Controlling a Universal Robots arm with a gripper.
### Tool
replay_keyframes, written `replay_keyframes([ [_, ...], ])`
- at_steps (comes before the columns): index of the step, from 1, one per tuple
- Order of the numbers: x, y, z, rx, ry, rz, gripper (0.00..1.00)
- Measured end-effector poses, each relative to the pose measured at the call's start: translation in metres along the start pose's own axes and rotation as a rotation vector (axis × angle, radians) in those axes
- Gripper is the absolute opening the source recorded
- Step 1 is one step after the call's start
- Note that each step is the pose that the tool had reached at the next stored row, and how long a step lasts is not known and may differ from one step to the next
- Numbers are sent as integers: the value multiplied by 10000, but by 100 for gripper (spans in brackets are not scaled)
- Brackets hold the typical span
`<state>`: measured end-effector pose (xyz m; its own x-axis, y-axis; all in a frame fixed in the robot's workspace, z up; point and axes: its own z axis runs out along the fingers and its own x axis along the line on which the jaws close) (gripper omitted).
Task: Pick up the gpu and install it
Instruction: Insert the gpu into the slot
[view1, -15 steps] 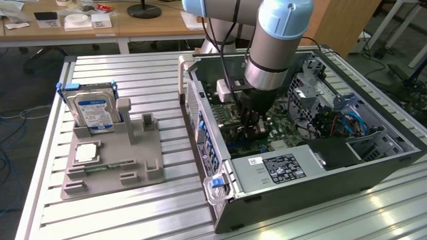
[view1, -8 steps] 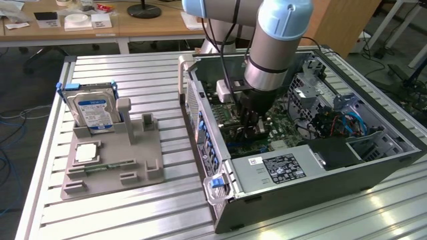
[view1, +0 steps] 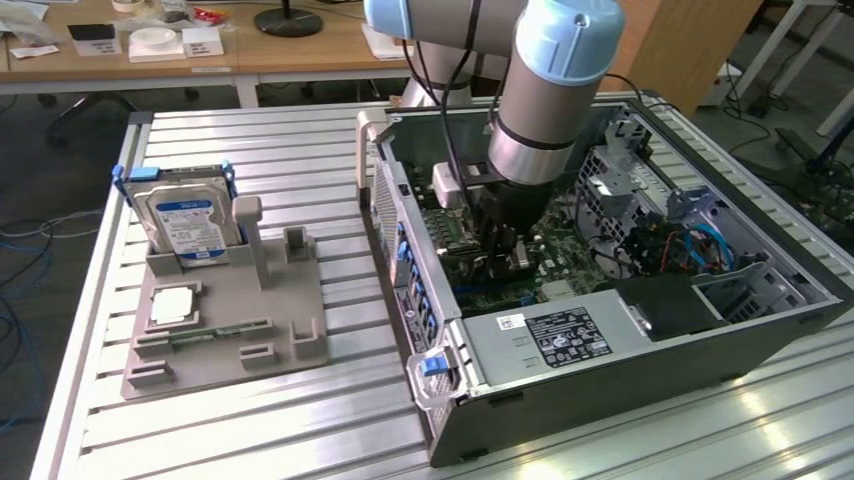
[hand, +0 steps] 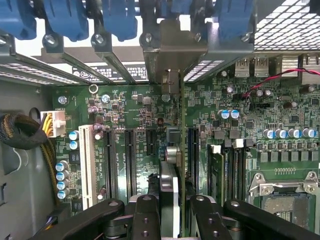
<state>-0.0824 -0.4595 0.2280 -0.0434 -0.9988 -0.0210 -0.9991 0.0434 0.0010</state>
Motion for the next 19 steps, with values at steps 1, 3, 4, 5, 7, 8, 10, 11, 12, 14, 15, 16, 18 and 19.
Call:
replay_keyframes([
  [1, 0, 0, 0, 0, -1, 0, 28],
  [3, 0, 0, 0, 1, -1, 1, 28],
  [4, 0, 0, 0, 0, -1, 1, 28],
  [5, -1, 1, 1, 1, -2, 0, 28],
  [7, -1, 6, 11, 0, 0, 0, 28],
  [8, -2, 8, 23, 3, -3, 0, 28],
  [10, -3, 14, 58, -4, 8, -1, 28],
  [11, -6, 16, 73, -1, 1, -1, 28],
  [12, -6, 16, 73, -1, 1, -1, 28],
  [14, -6, 15, 73, 0, -1, -1, 28],
  [15, -6, 16, 74, 0, -1, -1, 28],
  [16, -6, 16, 74, 1, -1, -1, 28],
  [18, -6, 16, 74, 1, -1, -1, 28],
  [19, -6, 16, 73, 0, -1, -1, 28],
])
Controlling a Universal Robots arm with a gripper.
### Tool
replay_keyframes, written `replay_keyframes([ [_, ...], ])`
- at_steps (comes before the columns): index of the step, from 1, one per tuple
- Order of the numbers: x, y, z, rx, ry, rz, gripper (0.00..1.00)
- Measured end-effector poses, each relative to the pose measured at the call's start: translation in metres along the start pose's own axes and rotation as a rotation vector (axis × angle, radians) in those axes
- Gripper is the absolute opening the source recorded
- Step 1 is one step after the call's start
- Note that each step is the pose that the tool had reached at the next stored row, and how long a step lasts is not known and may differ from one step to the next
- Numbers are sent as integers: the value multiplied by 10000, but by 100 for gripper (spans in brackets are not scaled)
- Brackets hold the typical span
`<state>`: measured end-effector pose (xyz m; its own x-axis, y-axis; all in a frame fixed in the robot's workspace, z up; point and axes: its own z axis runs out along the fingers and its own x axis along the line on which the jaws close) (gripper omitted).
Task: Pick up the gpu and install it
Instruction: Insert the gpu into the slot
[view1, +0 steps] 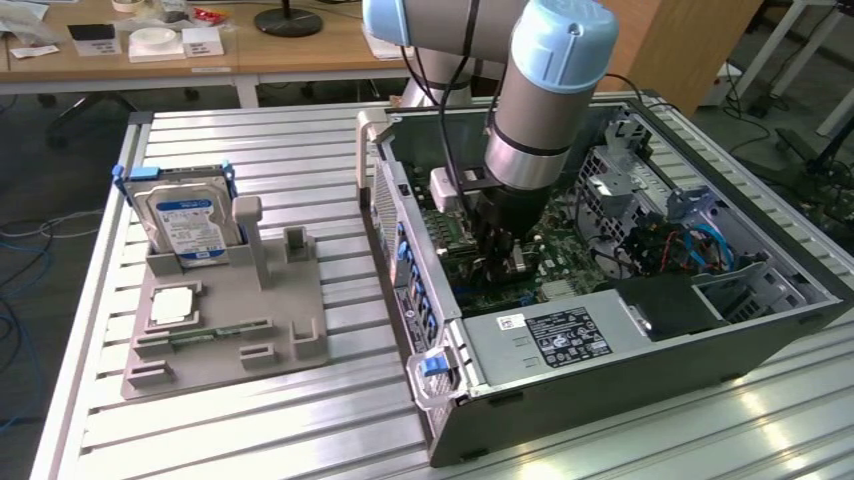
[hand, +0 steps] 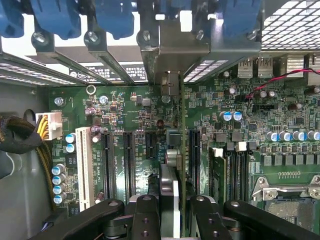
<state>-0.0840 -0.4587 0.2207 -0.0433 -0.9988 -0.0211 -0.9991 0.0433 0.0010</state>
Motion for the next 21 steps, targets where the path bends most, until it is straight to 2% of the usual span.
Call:
replay_keyframes([
  [2, -1, 0, -1, 1, -3, 0, 28],
  [3, -3, 1, 6, 5, -26, 5, 28],
  [5, -2, 2, -2, 4, -7, 5, 29],
  [6, -1, 1, -8, 2, -2, 3, 35],
  [10, -2, 0, -55, 1, 0, 0, 35],
  [17, -17, 1, -320, 13, 11, 0, 35],
  [21, -30, 2, -474, 18, 55, 1, 35],
])
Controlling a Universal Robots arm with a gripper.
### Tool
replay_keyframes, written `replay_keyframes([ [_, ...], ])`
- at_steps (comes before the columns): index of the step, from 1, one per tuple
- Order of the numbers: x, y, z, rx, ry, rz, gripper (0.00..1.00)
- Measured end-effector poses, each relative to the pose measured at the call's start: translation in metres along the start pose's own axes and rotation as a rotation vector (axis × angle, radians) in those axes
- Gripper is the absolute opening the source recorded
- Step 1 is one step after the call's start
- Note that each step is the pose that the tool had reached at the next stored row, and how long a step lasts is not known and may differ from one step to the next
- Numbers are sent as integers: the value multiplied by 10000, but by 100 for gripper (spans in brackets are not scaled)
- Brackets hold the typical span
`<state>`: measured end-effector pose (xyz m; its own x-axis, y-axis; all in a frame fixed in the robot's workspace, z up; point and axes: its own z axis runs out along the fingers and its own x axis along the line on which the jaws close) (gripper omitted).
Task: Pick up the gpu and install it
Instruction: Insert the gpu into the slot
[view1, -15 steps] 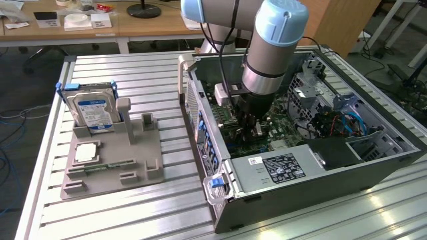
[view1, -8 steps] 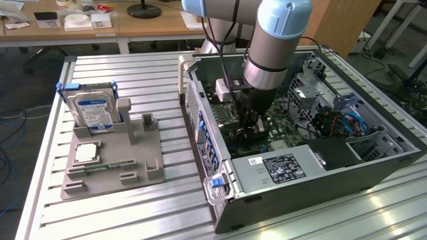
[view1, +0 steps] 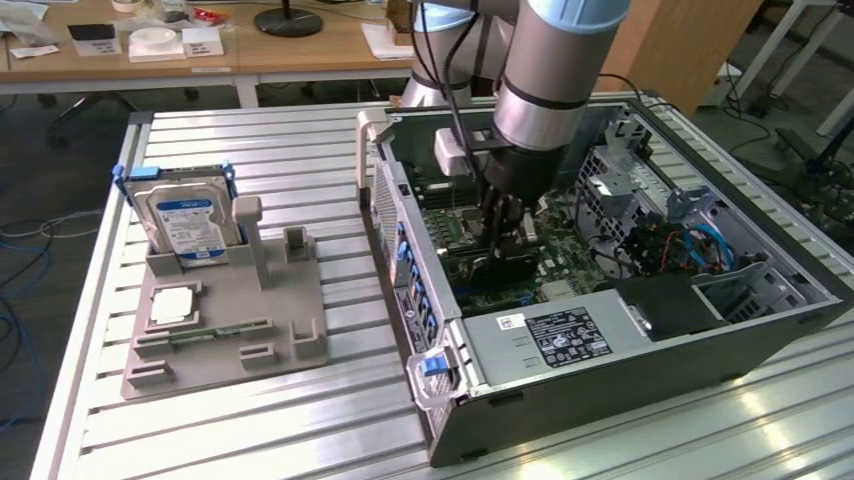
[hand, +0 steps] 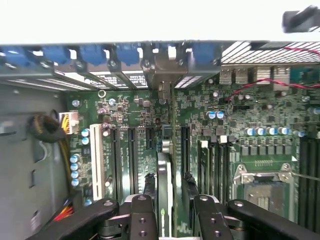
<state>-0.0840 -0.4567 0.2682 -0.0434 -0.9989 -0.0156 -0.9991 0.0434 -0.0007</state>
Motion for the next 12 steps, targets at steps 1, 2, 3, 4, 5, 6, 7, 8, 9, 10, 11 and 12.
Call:
replay_keyframes([
  [1, -2, 0, -31, 2, 20, 0, 35],
  [2, -3, -1, -44, 5, 32, -2, 35],
  [3, -4, -1, -43, 7, 35, -2, 35],
  [4, -4, -1, -43, 7, 36, -2, 35],
  [5, -4, 0, -43, 7, 37, -1, 34],
  [6, -4, 0, -43, 7, 38, -1, 34],
  [7, -3, 0, -43, 7, 38, -1, 27],
  [8, -4, 0, -44, 7, 38, -1, 21],
  [9, -4, 0, -44, 7, 38, -1, 21],
  [10, -4, 0, -44, 7, 38, -1, 16],
  [11, -4, 0, -44, 7, 38, 0, 10],
  [12, -4, 0, -44, 7, 38, -1, 10],
])
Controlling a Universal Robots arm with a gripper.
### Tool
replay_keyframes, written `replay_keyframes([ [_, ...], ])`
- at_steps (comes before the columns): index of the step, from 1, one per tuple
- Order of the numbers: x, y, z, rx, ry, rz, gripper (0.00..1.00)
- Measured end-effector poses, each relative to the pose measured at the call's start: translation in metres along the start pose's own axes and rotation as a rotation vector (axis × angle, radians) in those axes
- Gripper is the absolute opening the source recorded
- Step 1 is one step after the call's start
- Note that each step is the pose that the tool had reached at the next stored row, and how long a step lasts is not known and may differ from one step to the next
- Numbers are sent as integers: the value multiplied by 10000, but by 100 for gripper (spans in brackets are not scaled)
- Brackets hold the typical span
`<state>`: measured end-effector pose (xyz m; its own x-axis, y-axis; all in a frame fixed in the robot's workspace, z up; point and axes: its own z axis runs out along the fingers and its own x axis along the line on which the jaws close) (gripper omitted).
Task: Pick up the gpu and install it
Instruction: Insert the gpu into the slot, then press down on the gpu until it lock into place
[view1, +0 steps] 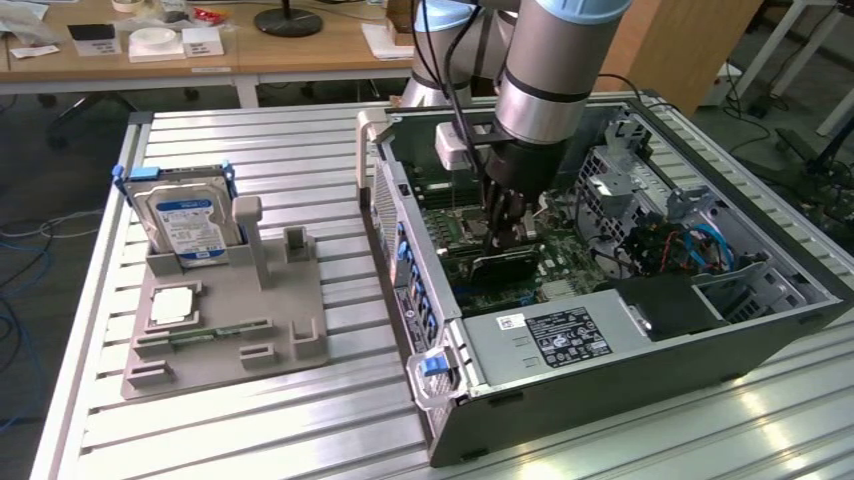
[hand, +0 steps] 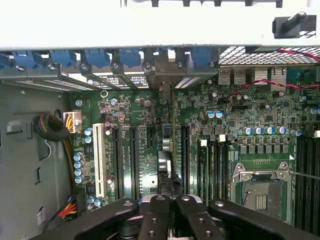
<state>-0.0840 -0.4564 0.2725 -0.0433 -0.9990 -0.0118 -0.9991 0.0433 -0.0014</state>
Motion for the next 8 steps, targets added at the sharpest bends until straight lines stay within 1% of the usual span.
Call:
replay_keyframes([
  [8, 0, 0, 0, 0, 0, 0, 11],
])
